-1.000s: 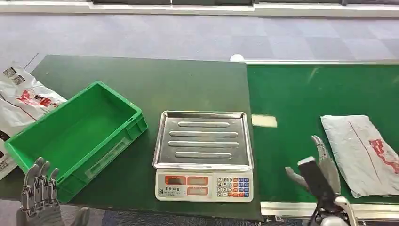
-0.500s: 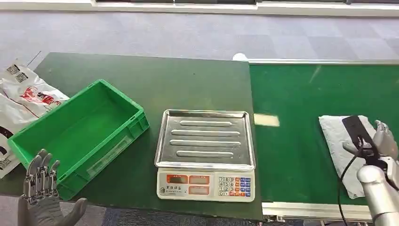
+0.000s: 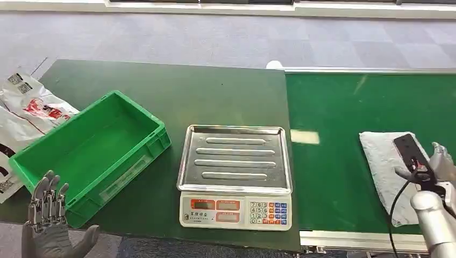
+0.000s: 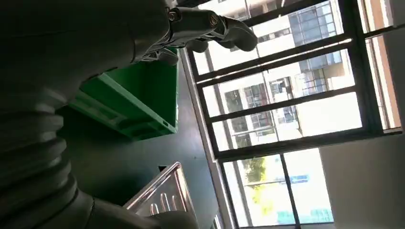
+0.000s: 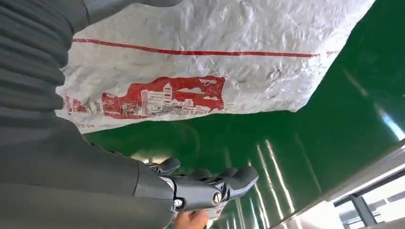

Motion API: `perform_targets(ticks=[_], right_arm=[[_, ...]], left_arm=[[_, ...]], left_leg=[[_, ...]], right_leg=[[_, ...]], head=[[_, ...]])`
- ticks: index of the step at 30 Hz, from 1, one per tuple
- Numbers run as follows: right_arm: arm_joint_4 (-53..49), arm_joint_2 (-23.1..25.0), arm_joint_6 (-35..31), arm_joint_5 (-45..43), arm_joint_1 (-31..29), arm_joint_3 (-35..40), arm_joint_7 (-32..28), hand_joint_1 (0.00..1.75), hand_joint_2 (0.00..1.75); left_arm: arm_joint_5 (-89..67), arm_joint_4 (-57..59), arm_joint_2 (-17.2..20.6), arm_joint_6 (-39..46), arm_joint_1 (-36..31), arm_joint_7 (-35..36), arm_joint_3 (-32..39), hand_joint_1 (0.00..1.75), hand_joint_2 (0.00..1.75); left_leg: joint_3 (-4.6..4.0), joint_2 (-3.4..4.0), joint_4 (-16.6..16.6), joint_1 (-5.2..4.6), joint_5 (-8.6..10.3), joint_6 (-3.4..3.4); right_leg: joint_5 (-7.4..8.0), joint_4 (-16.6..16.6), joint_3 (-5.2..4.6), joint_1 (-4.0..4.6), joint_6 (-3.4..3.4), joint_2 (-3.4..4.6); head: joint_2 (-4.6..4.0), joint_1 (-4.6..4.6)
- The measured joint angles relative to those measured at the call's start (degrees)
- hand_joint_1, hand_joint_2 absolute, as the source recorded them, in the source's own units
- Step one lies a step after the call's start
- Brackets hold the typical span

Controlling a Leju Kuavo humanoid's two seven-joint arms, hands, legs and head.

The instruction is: Moved the parcel from conveyor to table for the left to box.

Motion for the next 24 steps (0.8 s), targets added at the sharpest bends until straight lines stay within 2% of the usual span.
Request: perform_targets(ticks=[12,17,21,24], right_arm=[[0.9,-0.1,1.6,-0.2,0.1,-0.2,1.5,0.0,1.75],[4.3,-0.1,6.9,-2.5,0.1,-1.2,2.8,0.0,1.75],[9.7,0.0,12.5,-1.3,-1.0,-1.2,7.4,0.0,1.75],[15.2,0.2,22.4,-0.7,-2.8,-1.0,12.0,0.0,1.75]], left_arm=[[0.0,0.6,-0.1,-1.4,-0.5,0.2,1.0,0.0,1.75],[0.3,1.6,-0.1,-3.2,-1.3,0.1,2.7,0.0,1.75],[0.8,2.2,0.0,-3.4,-2.2,-0.4,2.8,0.0,1.75],[1.1,3.2,0.1,-2.5,-3.0,-1.2,2.8,0.0,1.75]], left_leg=[[0.0,0.0,0.0,0.0,0.0,0.0],[-0.01,0.0,0.0,0.0,0.0,0.0],[-0.02,-0.03,0.0,0.0,0.0,0.0],[0.02,-0.01,0.0,0.01,0.0,0.0]], right_leg=[[0.0,0.0,-0.02,0.0,0.0,0.0],[0.0,0.0,-0.02,0.0,0.0,0.01],[0.0,0.0,-0.01,0.0,0.0,-0.05],[0.0,0.0,0.0,0.01,0.0,-0.03]], head=[[0.0,0.0],[0.0,0.0],[0.0,0.0],[0.0,0.0]])
